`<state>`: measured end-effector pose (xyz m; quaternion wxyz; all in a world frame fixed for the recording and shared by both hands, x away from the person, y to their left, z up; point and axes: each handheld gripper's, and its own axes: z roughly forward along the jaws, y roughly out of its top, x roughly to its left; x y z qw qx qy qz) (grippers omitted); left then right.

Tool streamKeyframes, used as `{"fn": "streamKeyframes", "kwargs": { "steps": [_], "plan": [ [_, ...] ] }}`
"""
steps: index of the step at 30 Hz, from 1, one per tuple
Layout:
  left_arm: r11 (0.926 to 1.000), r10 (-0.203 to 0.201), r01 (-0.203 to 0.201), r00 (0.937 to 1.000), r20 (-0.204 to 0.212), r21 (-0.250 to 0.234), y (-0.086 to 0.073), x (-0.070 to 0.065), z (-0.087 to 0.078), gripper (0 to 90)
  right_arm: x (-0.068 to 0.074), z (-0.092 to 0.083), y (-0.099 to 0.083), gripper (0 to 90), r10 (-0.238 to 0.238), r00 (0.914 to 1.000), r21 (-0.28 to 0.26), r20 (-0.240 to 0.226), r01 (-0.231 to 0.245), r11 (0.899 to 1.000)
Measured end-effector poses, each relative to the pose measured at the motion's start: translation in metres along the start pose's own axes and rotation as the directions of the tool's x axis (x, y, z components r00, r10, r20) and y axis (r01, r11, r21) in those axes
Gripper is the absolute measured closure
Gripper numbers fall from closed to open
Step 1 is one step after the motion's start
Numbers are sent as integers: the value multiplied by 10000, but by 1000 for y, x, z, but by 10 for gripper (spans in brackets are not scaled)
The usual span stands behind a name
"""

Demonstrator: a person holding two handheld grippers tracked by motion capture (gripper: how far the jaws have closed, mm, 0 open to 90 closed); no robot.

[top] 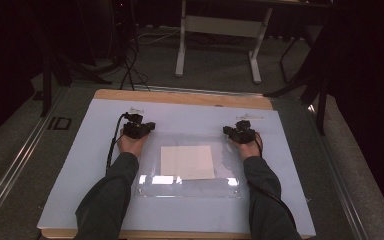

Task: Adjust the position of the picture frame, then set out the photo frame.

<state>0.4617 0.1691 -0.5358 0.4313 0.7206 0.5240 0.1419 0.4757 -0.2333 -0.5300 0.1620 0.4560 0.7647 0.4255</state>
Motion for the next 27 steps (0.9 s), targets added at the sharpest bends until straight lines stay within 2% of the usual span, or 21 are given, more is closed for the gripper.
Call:
{"fn": "streamKeyframes", "kwargs": {
  "steps": [12, 15, 17, 18, 21, 27],
  "plan": [
    [9999, 12, -12, 10000, -1, 120, 0, 0, 0, 844, -1, 1, -2, 843, -75, 10000, -81, -21, 74, 9999],
    [10000, -10, 9, 9998, 201, 66, -1, 2, -1, 835, -1, 1, -2, 843, -113, 9999, -72, -29, 113, 9999],
    [10000, 8, -5, 9992, 391, -65, -3, 4, -4, 778, -1, 1, -2, 843, -80, 9999, -74, -61, 80, 9999],
    [9997, 44, -30, 9983, 580, -242, -5, 6, -8, 778, -1, 1, -2, 843, -80, 9999, -74, -61, 80, 9999],
    [9987, 228, -191, 9967, 775, -472, -8, 8, -17, 730, -1, 1, -2, 843, -100, 9999, -64, -57, 100, 9999],
    [9936, 495, -398, 9946, 912, -1054, -11, 13, -35, 697, -2, 1, -3, 841, 21, 9999, -122, -125, -22, 9999]
  ]
}}
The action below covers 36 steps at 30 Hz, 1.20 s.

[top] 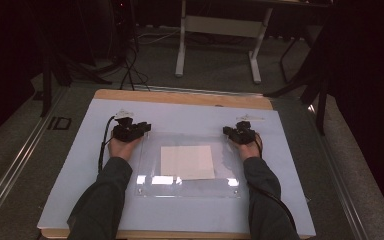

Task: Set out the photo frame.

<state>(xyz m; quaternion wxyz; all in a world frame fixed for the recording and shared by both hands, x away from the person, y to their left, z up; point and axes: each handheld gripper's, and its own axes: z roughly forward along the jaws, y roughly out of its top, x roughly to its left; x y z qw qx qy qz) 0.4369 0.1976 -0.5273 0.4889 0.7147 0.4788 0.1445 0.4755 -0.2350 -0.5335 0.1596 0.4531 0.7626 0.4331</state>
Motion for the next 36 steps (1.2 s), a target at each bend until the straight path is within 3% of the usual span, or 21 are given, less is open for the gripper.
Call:
{"fn": "streamKeyframes", "kwargs": {
  "steps": [1, 8, 15, 22, 26, 30, 36],
  "plan": [
    [10000, 0, 0, 10000, 0, 0, 0, 0, 0, 697, 0, 0, 0, 840, 2, 10000, -4, 4, -2, 10000],
    [9937, 1056, -1040, 9937, -368, 430, -2, -7, -1, 813, -1, 0, -1, 840, 21, 10000, -32, -44, -21, 10000],
    [9905, 1366, -1352, 9884, -664, 260, 0, -12, 1, 830, -1, 0, -1, 839, 28, 10000, -43, -68, -28, 10000],
    [9906, 1366, -1360, 9882, -695, 139, -1, -12, 1, 842, -1, 0, 0, 806, -177, 9998, 11, -18, 177, 9998],
    [9915, 1304, -1301, 9891, -681, 76, -2, -12, 1, 842, -2, -9, -1, 771, -248, 9996, -453, -93, 244, 9987],
    [9917, 1287, -1286, 9893, -687, 61, -2, -12, 1, 841, 1, -19, -1, 779, -700, 9974, -631, 192, 711, 9955],
    [9923, 1241, -1240, 9901, -654, 51, -2, -12, 1, 839, 2, -26, -3, 846, -979, 9952, -864, 37, 979, 9914]
  ]
}}
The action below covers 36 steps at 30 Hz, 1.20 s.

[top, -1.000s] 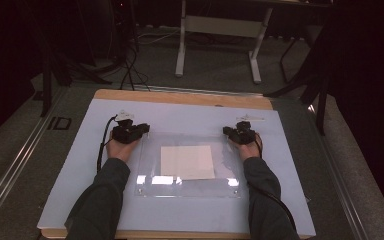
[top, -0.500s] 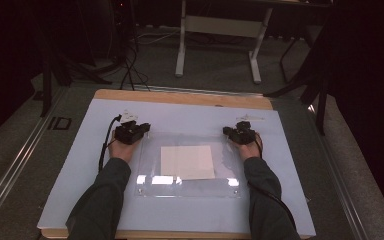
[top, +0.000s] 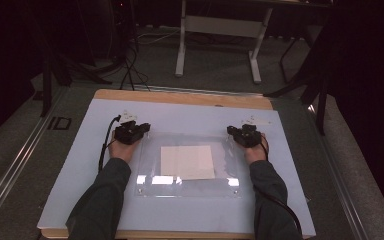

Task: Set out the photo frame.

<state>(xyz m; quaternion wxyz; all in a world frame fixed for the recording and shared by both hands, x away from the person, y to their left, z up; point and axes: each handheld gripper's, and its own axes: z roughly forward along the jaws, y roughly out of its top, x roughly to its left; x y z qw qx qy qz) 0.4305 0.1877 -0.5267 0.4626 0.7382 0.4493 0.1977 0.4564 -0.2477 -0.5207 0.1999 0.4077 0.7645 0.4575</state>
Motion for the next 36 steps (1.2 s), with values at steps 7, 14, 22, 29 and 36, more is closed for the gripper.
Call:
{"fn": "streamKeyframes", "kwargs": {
  "steps": [7, 14, 22, 29, 36],
  "plan": [
    [9997, -117, 118, 9999, 55, -192, -2, 1, -3, 818, 1, 0, 0, 851, -124, 9999, 3, 58, 124, 9999],
    [9994, -71, 74, 9999, 81, -331, -3, 1, -5, 826, 2, -1, 0, 853, -125, 9998, 39, 140, 125, 9999],
    [9997, 116, -116, 9999, -7, -220, -1, -2, -2, 839, 2, -4, -2, 854, -153, 9998, 80, 153, 152, 9999],
    [9994, -342, 343, 9989, 335, -14, 1, 3, 1, 838, -1, -4, 4, 856, -63, 9999, 553, -96, 68, 9984],
    [9979, -502, 484, 9978, 430, 424, 7, 6, 4, 839, -6, -3, 7, 853, 271, 9989, 772, -389, -241, 9967]
  ]
}}
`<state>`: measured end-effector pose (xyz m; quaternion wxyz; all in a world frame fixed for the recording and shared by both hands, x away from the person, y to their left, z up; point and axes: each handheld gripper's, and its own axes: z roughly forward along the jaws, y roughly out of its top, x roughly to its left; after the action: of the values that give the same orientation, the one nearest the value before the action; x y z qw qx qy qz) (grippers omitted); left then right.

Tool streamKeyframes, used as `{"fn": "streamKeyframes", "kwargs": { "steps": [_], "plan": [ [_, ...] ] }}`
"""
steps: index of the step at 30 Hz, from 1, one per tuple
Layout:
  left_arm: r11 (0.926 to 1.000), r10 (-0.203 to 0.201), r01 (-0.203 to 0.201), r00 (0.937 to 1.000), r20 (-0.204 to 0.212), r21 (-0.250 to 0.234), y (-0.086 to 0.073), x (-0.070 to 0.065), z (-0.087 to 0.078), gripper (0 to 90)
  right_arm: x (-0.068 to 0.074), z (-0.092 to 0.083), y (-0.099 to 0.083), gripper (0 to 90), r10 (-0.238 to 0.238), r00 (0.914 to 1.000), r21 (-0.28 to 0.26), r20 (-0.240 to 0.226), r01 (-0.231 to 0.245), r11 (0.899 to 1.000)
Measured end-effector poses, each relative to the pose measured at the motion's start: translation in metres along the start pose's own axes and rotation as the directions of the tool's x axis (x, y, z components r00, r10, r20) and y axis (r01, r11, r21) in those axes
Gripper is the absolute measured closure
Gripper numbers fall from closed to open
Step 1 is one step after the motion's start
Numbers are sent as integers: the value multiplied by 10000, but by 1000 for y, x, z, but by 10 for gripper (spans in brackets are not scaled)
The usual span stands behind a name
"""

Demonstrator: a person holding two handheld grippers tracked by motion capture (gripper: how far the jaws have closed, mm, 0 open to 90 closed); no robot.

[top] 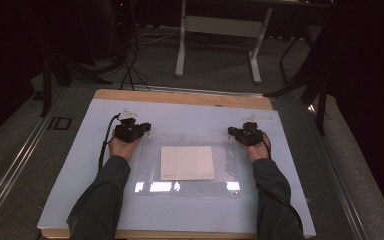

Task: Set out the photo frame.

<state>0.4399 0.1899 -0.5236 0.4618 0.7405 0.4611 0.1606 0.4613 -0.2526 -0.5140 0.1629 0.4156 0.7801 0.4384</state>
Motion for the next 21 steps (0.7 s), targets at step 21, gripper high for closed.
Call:
{"fn": "streamKeyframes", "kwargs": {
  "steps": [21],
  "plan": [
    [9814, -1812, 1829, 9829, -326, 580, 18, 9, 21, 854, -15, 16, 12, 852, 1741, 9845, 194, -229, -1736, 9846]
  ]
}}
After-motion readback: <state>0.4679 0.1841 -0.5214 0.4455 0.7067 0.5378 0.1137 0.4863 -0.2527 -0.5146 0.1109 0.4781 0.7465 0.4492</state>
